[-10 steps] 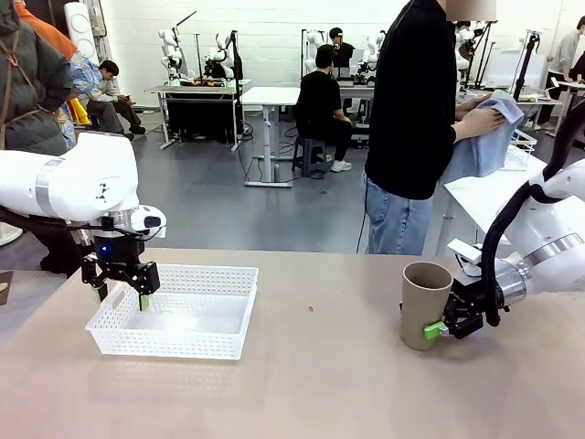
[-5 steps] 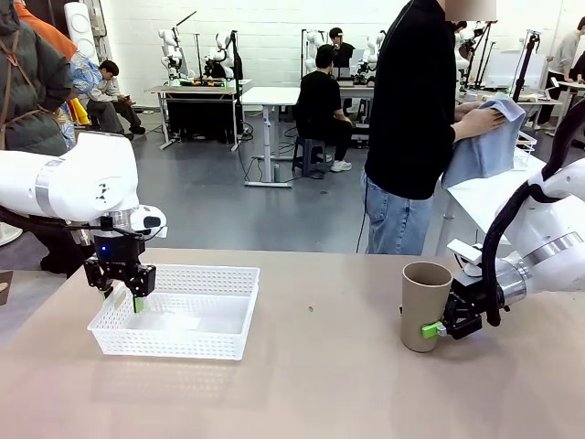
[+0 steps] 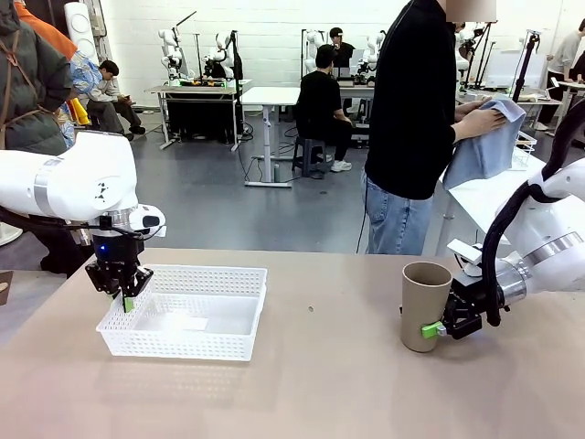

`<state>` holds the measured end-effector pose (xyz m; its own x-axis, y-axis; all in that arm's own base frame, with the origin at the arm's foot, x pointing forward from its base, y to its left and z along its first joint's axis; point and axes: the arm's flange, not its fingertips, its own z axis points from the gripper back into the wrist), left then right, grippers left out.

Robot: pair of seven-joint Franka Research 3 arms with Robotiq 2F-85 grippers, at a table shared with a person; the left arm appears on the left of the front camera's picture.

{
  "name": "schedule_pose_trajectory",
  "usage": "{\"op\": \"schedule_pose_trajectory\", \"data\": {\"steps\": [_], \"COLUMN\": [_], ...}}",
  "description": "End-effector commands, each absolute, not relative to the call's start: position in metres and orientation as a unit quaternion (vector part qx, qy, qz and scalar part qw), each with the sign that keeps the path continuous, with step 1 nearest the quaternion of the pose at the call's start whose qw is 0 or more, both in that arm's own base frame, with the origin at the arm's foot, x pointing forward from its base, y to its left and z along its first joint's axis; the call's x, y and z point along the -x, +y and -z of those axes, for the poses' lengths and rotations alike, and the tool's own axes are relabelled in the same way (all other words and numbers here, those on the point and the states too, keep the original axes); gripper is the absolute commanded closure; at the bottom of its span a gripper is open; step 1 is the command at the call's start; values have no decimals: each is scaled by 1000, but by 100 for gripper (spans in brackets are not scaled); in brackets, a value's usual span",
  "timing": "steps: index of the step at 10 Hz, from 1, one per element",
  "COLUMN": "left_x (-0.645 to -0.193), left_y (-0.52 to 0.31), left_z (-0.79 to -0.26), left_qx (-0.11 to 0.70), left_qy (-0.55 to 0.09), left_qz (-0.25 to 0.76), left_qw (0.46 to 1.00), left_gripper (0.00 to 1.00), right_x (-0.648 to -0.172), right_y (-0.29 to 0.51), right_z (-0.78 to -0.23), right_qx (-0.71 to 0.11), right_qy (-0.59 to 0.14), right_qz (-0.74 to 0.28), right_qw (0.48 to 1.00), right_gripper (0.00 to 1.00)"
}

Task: Clean and organize the cups into the basket.
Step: Pick up the Organizing basket and move it to the center of the table, then pick up the Reusable plastic cup from the right side of the table and place it inside the Organizing basket.

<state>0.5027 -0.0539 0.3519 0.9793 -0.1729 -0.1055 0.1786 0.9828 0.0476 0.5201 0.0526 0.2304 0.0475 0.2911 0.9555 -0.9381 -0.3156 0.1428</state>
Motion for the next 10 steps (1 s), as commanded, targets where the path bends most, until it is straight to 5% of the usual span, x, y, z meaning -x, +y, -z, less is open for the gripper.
{"op": "schedule_pose_trajectory", "data": {"steps": [1, 2, 3, 10], "left_x": [-502, -502, -503, -516], "left_y": [-51, -51, -50, -95], "left_z": [-353, -353, -353, -394], "left_qx": [-22, -21, -24, 45], "left_qy": [50, 52, 54, 65], "left_qz": [92, 93, 93, 4], "left_qw": [994, 994, 994, 997], "left_gripper": [100, 100, 100, 100], "right_x": [-524, -523, -523, -453], "right_y": [51, 50, 49, 1], "right_z": [-229, -228, -229, -322], "right_qx": [-527, -526, -524, -436], "right_qy": [-302, -303, -305, -392], "right_qz": [-621, -622, -622, -610], "right_qw": [495, 495, 495, 533], "right_gripper": [100, 79, 100, 100]}}
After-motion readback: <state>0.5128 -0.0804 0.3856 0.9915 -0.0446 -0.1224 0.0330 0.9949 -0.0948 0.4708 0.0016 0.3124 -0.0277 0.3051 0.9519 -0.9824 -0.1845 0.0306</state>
